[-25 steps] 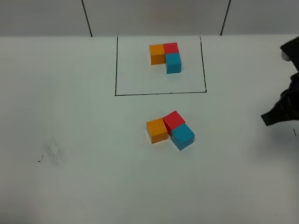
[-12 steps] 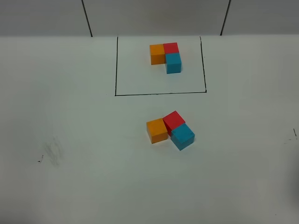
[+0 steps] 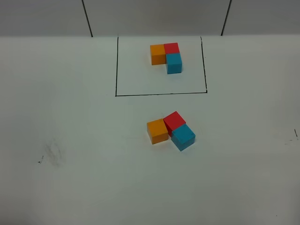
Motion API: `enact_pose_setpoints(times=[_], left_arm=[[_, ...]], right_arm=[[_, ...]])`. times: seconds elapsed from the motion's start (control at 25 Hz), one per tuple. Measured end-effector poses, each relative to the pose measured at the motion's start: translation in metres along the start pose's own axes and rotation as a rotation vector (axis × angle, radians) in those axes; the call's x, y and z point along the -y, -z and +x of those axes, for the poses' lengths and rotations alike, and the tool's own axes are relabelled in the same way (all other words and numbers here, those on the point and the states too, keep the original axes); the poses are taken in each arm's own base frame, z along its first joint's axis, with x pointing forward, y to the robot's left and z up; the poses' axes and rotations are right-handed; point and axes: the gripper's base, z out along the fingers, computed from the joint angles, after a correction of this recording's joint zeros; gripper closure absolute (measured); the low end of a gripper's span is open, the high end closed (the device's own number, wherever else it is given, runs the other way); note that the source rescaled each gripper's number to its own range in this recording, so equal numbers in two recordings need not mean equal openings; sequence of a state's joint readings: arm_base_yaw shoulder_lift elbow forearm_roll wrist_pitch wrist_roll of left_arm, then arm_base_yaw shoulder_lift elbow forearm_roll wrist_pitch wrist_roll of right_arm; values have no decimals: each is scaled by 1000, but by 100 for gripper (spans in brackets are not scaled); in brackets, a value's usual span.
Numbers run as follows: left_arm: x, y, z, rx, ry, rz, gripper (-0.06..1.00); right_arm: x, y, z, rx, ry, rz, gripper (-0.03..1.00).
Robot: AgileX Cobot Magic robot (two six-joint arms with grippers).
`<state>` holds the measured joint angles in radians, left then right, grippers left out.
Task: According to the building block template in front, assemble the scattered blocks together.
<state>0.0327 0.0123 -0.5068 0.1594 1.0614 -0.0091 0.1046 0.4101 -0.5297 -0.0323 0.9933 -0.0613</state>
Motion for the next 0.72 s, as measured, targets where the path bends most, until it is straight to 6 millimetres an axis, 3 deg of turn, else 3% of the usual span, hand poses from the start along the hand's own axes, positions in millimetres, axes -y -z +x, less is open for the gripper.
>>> enact_pose_setpoints(times=[0.28, 0.72], left_arm=[[0, 0, 0, 0, 0, 0, 94], [0, 0, 0, 0, 0, 0, 94]], right_arm=[[1, 15, 23, 49, -37, 34, 97], [1, 17, 24, 64, -50, 35, 97]])
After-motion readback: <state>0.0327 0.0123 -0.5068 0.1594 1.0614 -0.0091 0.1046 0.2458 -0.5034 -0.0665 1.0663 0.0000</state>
